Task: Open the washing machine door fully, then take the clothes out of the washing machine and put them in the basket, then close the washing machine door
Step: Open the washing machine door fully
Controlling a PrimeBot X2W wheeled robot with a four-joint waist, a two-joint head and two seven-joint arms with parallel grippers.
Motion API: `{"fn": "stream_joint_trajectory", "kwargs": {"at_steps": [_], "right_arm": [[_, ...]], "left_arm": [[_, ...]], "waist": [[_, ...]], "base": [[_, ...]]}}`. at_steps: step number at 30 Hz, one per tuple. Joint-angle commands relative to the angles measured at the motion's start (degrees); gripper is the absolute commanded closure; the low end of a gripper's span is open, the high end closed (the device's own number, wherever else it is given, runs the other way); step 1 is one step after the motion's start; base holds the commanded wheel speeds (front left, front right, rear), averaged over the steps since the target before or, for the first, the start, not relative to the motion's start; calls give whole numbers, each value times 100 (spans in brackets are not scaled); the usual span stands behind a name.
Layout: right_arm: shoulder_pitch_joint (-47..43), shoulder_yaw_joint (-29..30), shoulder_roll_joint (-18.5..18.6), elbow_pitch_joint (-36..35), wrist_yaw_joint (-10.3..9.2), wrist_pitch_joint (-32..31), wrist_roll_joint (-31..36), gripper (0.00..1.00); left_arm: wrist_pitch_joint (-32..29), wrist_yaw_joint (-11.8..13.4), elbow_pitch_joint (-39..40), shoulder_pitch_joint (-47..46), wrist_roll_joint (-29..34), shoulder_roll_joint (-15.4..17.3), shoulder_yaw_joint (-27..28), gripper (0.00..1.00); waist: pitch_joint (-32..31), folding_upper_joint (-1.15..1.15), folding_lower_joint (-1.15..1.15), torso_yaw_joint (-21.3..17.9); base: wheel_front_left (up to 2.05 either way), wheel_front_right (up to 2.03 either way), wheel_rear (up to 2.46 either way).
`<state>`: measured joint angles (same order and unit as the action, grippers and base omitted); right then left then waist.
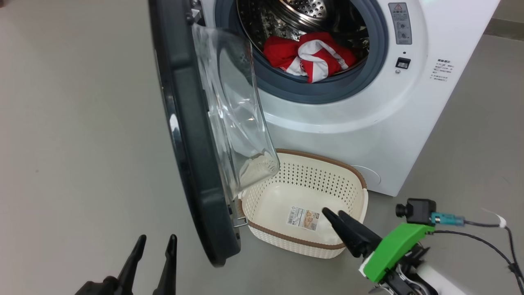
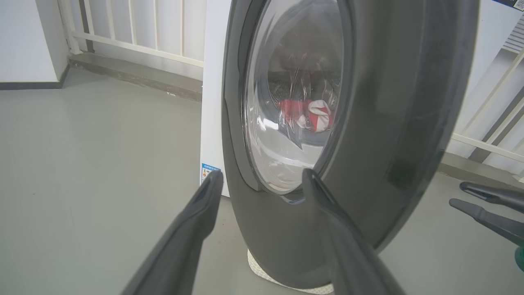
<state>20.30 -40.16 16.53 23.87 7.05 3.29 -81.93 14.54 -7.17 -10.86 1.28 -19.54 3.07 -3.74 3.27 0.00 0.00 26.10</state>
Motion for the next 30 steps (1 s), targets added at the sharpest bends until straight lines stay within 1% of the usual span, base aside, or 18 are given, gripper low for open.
{"fn": "stream_joint_trajectory", "kwargs": {"at_steps": [1,6,10,11,12,14,19,27,30], "right_arm": [[-41,-157,88,-26,44,329,189,0],[-23,-440,270,256,44,993,696,0],[-9,-517,313,406,44,1156,1181,0],[-8,-432,307,413,44,1163,1330,0],[-8,-432,307,413,44,1163,1330,0],[-61,-169,263,374,44,1167,1690,0],[-358,582,96,207,44,1169,2832,0],[-912,1753,-350,-170,44,1170,4611,0],[-1101,2155,-537,-367,44,1170,5174,0]], "left_arm": [[46,-32,118,-49,41,94,220,0],[46,-32,123,-42,49,88,261,0],[46,-32,119,-25,48,80,296,0],[46,-32,119,-19,47,79,304,0],[46,-32,119,-19,47,79,304,0],[46,-32,125,-10,46,76,322,0],[46,-32,136,-27,43,73,339,0],[46,-32,124,-64,26,77,366,0],[46,-32,123,-66,19,77,364,0]], "waist": [[-6,0,0,-25],[-12,0,0,-58],[-19,0,0,-91],[-22,0,0,-105],[-22,0,0,-105],[-17,0,0,-128],[6,0,0,-140],[34,0,0,-139],[39,0,0,-133]], "base": [[0,0,0],[0,0,0],[0,0,0],[0,0,0],[0,0,0],[0,0,0],[0,0,0],[0,0,0],[0,0,0]]}}
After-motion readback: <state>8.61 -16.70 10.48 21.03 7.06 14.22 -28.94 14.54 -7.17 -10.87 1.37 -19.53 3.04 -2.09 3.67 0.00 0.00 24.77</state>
